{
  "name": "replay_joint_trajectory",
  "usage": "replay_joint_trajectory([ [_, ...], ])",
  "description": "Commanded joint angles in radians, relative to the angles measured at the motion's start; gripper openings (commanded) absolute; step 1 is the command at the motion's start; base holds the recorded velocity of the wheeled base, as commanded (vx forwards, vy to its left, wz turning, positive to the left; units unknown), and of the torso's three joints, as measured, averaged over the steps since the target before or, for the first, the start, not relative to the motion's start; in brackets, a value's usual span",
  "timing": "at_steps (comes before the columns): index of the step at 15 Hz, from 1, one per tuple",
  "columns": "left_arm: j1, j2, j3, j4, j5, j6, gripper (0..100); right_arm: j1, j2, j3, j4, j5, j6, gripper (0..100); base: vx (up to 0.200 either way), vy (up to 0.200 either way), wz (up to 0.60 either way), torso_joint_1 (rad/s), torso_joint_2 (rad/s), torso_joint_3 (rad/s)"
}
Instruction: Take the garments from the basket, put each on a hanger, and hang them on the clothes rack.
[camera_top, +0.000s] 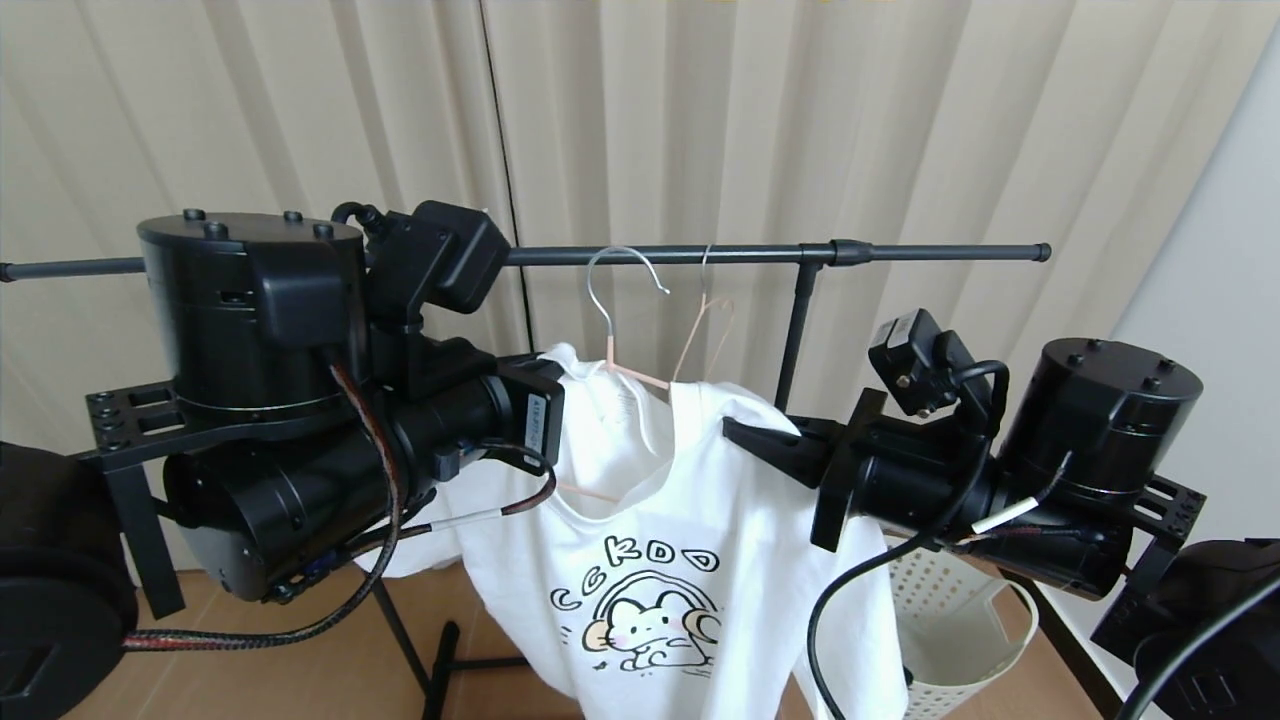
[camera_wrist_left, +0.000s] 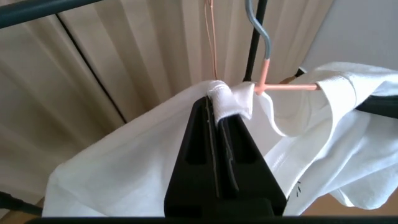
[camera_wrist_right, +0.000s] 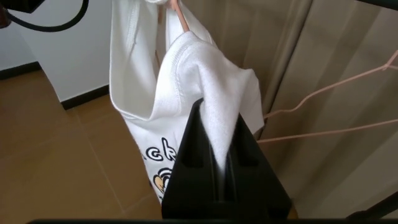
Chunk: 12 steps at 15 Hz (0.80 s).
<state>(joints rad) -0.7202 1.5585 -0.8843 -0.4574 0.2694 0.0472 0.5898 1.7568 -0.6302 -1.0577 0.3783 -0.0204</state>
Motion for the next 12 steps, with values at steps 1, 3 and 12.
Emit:
replay_joint_trajectory([
  [1, -0.021, 0.002, 0.010, 0.000, -0.001, 0.000, 0, 0.001, -0.002, -0.003, -0.004, -0.001, 0.016, 0, 0.000, 0.000, 0.00, 0.000, 0.00, 0.000],
  [3, -0.027, 0.005, 0.010, 0.002, 0.001, 0.000, 0, 0.001, 0.003, 0.000, -0.042, -0.001, 0.030, 0, 0.000, 0.000, 0.00, 0.000, 0.00, 0.000],
  [12, -0.042, 0.035, 0.010, -0.001, 0.005, -0.012, 0, 0.002, -0.007, 0.001, -0.067, 0.001, 0.071, 0, 0.000, 0.000, 0.00, 0.000, 0.00, 0.000],
])
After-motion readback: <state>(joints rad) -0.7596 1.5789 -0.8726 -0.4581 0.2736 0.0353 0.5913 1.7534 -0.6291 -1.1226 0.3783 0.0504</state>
